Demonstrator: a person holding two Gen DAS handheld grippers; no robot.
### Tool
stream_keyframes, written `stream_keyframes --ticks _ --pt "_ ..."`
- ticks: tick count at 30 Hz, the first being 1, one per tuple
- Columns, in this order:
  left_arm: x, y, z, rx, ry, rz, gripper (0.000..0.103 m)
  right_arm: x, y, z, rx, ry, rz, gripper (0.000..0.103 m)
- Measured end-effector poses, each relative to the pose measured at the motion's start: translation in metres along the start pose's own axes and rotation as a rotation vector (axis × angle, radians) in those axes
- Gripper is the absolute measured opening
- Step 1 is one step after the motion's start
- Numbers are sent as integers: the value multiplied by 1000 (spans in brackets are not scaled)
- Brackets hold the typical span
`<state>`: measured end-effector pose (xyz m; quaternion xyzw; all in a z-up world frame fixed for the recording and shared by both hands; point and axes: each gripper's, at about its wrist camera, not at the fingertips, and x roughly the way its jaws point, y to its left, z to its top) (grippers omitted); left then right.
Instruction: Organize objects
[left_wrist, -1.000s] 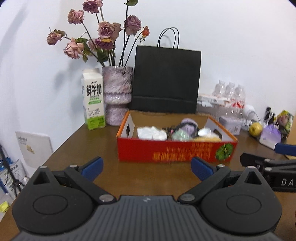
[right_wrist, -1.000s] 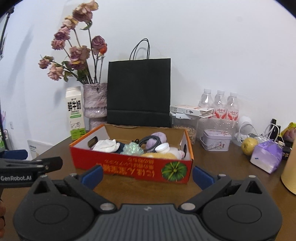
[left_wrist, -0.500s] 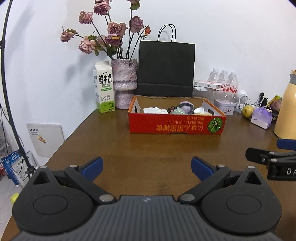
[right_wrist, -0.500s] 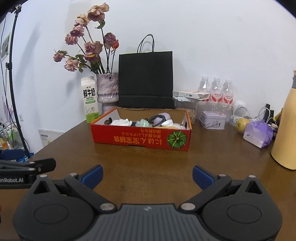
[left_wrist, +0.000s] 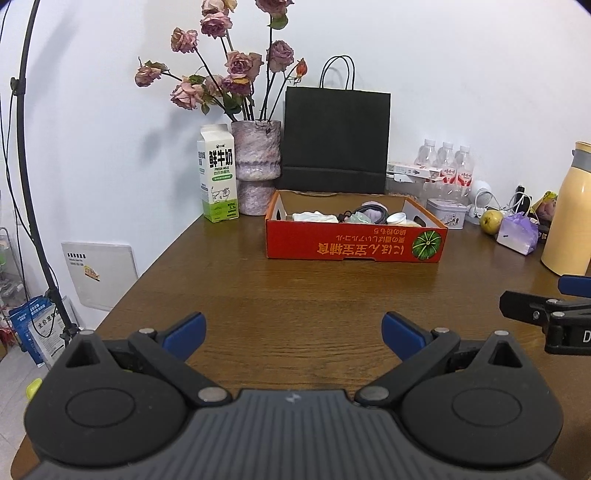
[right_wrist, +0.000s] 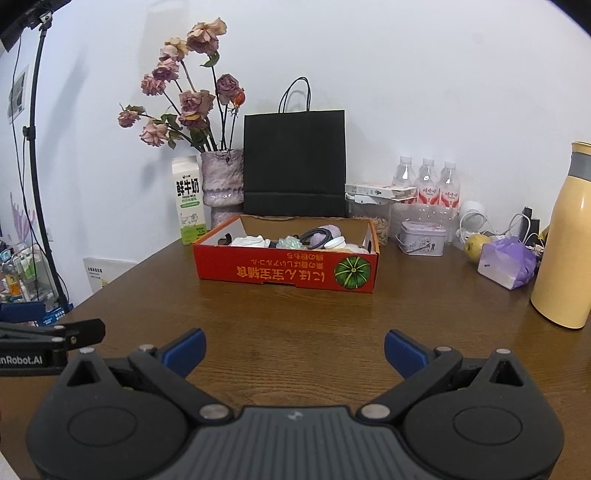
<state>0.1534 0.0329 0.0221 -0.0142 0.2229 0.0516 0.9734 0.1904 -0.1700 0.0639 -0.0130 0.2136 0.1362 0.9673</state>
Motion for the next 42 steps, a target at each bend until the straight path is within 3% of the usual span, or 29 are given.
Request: stream_keyframes --ticks 42 --pt "-9 -12 4 18 27 -20 103 -10 -6 1 8 5 -11 103"
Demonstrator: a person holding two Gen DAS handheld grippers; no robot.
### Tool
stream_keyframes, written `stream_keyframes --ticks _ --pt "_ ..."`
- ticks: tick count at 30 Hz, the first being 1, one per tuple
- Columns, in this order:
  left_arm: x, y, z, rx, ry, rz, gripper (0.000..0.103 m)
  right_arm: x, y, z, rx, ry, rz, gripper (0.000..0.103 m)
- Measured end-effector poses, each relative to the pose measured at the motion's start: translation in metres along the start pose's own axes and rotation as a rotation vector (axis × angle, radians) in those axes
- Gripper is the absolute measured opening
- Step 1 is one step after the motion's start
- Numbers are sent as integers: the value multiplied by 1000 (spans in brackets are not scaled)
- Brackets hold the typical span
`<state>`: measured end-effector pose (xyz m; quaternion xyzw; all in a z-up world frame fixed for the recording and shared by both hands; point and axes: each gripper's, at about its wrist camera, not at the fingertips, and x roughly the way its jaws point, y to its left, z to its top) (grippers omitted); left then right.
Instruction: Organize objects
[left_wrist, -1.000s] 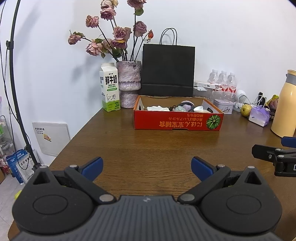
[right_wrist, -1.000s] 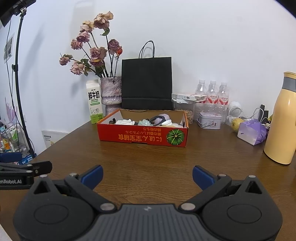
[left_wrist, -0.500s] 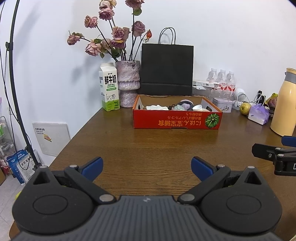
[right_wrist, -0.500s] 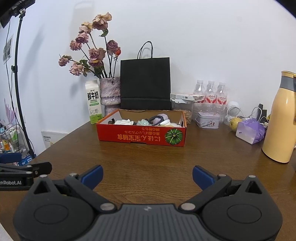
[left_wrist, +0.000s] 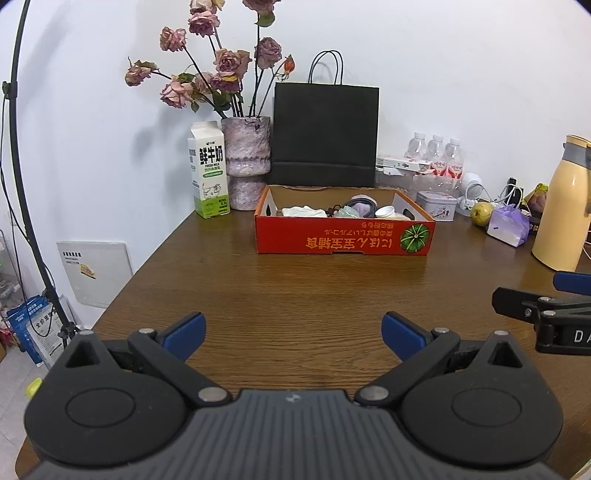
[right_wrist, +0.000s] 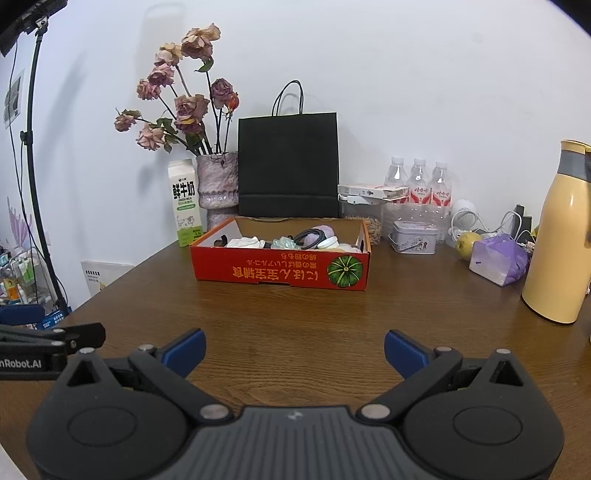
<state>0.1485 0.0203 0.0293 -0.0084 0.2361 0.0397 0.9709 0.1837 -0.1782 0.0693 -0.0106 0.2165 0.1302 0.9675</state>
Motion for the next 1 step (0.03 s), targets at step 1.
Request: stream_keyframes --ticks 1 --pt "1 0 1 1 2 -1 103 1 0 1 -2 0 -1 103"
